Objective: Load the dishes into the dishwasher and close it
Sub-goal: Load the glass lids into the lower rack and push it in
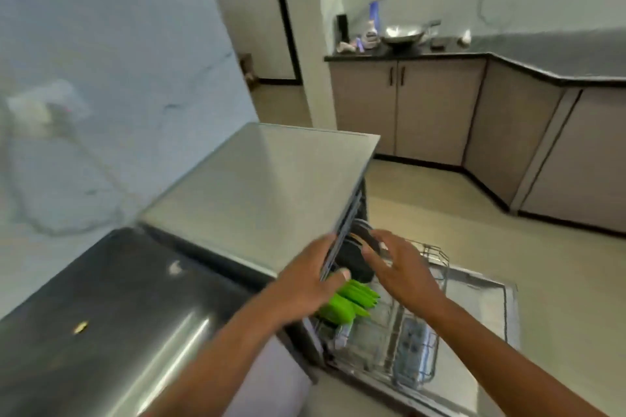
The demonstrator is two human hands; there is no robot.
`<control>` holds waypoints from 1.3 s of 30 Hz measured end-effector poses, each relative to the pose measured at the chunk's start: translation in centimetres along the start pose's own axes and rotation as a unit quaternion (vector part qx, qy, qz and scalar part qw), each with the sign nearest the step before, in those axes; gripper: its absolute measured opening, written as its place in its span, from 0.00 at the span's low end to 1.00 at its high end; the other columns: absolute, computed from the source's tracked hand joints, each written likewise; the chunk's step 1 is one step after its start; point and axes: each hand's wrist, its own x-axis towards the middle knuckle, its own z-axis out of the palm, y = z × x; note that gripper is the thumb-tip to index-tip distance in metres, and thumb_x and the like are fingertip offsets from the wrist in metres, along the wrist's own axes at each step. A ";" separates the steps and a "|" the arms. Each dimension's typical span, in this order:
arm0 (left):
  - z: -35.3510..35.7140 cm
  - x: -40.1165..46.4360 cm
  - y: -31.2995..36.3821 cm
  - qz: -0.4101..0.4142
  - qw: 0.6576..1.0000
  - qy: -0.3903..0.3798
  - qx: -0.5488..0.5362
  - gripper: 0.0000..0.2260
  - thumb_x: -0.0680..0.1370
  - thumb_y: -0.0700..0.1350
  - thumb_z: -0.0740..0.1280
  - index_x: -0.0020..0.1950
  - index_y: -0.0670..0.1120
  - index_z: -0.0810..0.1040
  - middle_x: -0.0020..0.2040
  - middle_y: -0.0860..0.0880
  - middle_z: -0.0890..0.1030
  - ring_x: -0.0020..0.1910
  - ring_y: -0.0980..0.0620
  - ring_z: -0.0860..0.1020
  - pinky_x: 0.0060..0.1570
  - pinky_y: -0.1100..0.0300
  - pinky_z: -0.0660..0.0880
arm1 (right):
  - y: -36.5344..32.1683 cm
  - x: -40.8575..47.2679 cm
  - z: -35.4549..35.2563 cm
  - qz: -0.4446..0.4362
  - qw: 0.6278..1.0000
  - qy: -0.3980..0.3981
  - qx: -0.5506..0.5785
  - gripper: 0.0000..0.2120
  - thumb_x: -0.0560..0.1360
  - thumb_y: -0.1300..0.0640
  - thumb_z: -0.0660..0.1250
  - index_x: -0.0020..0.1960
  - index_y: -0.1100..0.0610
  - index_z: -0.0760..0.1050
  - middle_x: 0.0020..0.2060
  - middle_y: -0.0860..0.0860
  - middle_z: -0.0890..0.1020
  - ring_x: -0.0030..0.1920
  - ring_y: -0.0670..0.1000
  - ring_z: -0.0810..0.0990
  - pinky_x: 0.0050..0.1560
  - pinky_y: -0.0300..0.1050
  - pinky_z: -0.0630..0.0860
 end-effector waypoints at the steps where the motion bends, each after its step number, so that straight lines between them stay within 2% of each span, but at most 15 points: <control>1: -2.5 -2.4 -0.1 -0.006 0.999 0.035 0.011 0.33 0.82 0.53 0.67 0.83 0.49 0.57 0.83 0.50 0.60 0.80 0.56 0.59 0.73 0.71 0.51 | -2.7 -0.6 0.0 -0.035 0.999 -0.007 -0.011 0.21 0.82 0.44 0.66 0.71 0.52 0.76 0.65 0.52 0.82 0.64 0.54 0.80 0.63 0.50 0.76; 5: -10.0 -14.0 -3.4 -0.068 0.984 0.159 0.032 0.32 0.82 0.54 0.68 0.83 0.48 0.61 0.81 0.49 0.64 0.79 0.53 0.62 0.73 0.67 0.54 | -12.3 -3.3 4.0 -0.153 0.985 -0.042 -0.062 0.25 0.80 0.40 0.67 0.73 0.50 0.74 0.69 0.53 0.79 0.69 0.57 0.76 0.70 0.55 0.72; 9: -13.5 -26.2 -8.8 -0.186 0.950 0.251 0.008 0.32 0.82 0.56 0.67 0.83 0.51 0.59 0.81 0.49 0.64 0.79 0.51 0.64 0.76 0.57 0.60 | -21.2 -5.8 11.0 -0.302 0.948 -0.086 -0.057 0.24 0.78 0.46 0.73 0.70 0.54 0.78 0.65 0.55 0.82 0.65 0.61 0.79 0.67 0.60 0.74; 14: -12.8 -41.4 -13.9 -0.357 0.852 0.377 -0.060 0.32 0.82 0.56 0.66 0.83 0.50 0.58 0.82 0.49 0.63 0.80 0.49 0.62 0.78 0.54 0.59 | -33.1 -10.4 20.1 -0.443 0.867 -0.222 -0.051 0.24 0.78 0.44 0.71 0.70 0.54 0.77 0.64 0.54 0.83 0.64 0.59 0.80 0.67 0.59 0.74; 16: -11.2 -46.8 -15.0 -0.426 0.792 0.427 -0.091 0.32 0.82 0.56 0.66 0.83 0.49 0.59 0.82 0.48 0.63 0.80 0.49 0.61 0.80 0.50 0.58 | -37.3 -13.3 23.3 -0.498 0.821 -0.274 -0.046 0.24 0.78 0.44 0.71 0.70 0.54 0.77 0.64 0.54 0.83 0.64 0.59 0.80 0.67 0.60 0.74; 19: -7.8 -53.4 -15.5 -0.503 0.694 0.493 -0.147 0.31 0.82 0.57 0.66 0.82 0.49 0.61 0.81 0.48 0.65 0.80 0.48 0.63 0.79 0.46 0.59 | -42.3 -17.9 27.1 -0.562 0.756 -0.332 -0.041 0.24 0.77 0.47 0.73 0.70 0.55 0.78 0.63 0.57 0.83 0.62 0.62 0.80 0.66 0.59 0.75; 23: -1.8 -59.5 -14.7 -0.534 0.551 0.601 -0.223 0.28 0.82 0.54 0.68 0.80 0.48 0.66 0.77 0.46 0.71 0.74 0.49 0.70 0.73 0.57 0.66 | -46.0 -25.4 31.0 -0.631 0.661 -0.406 -0.028 0.23 0.78 0.49 0.73 0.70 0.56 0.77 0.63 0.58 0.82 0.65 0.61 0.79 0.68 0.60 0.73; 24: -0.7 -60.3 -14.4 -0.530 0.510 0.631 -0.247 0.28 0.82 0.53 0.69 0.79 0.47 0.67 0.76 0.46 0.72 0.72 0.51 0.72 0.71 0.58 0.67 | -46.4 -27.0 31.5 -0.640 0.640 -0.424 -0.025 0.23 0.78 0.49 0.73 0.71 0.56 0.77 0.64 0.57 0.82 0.65 0.60 0.78 0.69 0.60 0.72; 26: 1.5 -62.0 -13.8 -0.503 0.399 0.703 -0.305 0.25 0.82 0.50 0.69 0.77 0.45 0.70 0.73 0.45 0.74 0.69 0.51 0.74 0.68 0.55 0.70 | -46.9 -30.5 32.6 -0.661 0.590 -0.463 -0.019 0.23 0.79 0.49 0.72 0.71 0.55 0.77 0.66 0.56 0.81 0.67 0.58 0.77 0.71 0.58 0.71; 29: 4.1 -64.3 -12.8 -0.387 0.199 0.793 -0.426 0.17 0.83 0.52 0.67 0.69 0.48 0.75 0.67 0.47 0.77 0.65 0.46 0.76 0.62 0.51 0.74 | -47.0 -35.0 33.7 -0.685 0.522 -0.508 -0.019 0.23 0.79 0.50 0.72 0.72 0.52 0.76 0.67 0.53 0.80 0.68 0.55 0.76 0.71 0.53 0.71; 30: 4.9 -65.1 -12.5 -0.323 0.136 0.812 -0.466 0.18 0.83 0.54 0.66 0.70 0.49 0.73 0.68 0.47 0.75 0.67 0.44 0.75 0.62 0.50 0.73 | -47.0 -36.4 34.0 -0.690 0.501 -0.522 -0.020 0.23 0.79 0.50 0.72 0.72 0.51 0.75 0.67 0.51 0.80 0.68 0.54 0.76 0.71 0.51 0.71; 32: 6.4 -66.4 -12.4 -0.192 0.037 0.829 -0.524 0.28 0.83 0.56 0.64 0.79 0.46 0.64 0.74 0.45 0.71 0.74 0.37 0.69 0.68 0.45 0.70 | -46.7 -38.7 34.4 -0.695 0.466 -0.546 -0.027 0.23 0.79 0.49 0.71 0.73 0.50 0.74 0.68 0.49 0.79 0.69 0.52 0.76 0.71 0.49 0.70; 35: 7.0 -68.1 -13.4 -0.047 -0.080 0.833 -0.545 0.37 0.83 0.57 0.64 0.84 0.45 0.51 0.81 0.43 0.63 0.79 0.34 0.63 0.76 0.41 0.64 | -46.2 -41.0 34.6 -0.697 0.430 -0.573 -0.040 0.23 0.80 0.47 0.69 0.74 0.48 0.73 0.70 0.46 0.77 0.70 0.48 0.74 0.72 0.49 0.70; 37: 6.9 -69.0 -14.4 0.004 -0.137 0.830 -0.541 0.37 0.83 0.58 0.64 0.84 0.45 0.50 0.82 0.43 0.62 0.79 0.36 0.63 0.77 0.41 0.63 | -46.0 -41.7 34.6 -0.691 0.419 -0.588 -0.043 0.23 0.80 0.47 0.69 0.74 0.47 0.73 0.69 0.45 0.78 0.69 0.45 0.75 0.71 0.47 0.71; 39: 6.8 -69.9 -15.3 0.037 -0.172 0.827 -0.533 0.35 0.83 0.59 0.63 0.84 0.46 0.53 0.82 0.45 0.63 0.79 0.37 0.63 0.78 0.42 0.63 | -45.9 -41.9 34.6 -0.682 0.415 -0.600 -0.050 0.23 0.80 0.47 0.69 0.74 0.45 0.73 0.67 0.44 0.79 0.67 0.45 0.76 0.70 0.48 0.73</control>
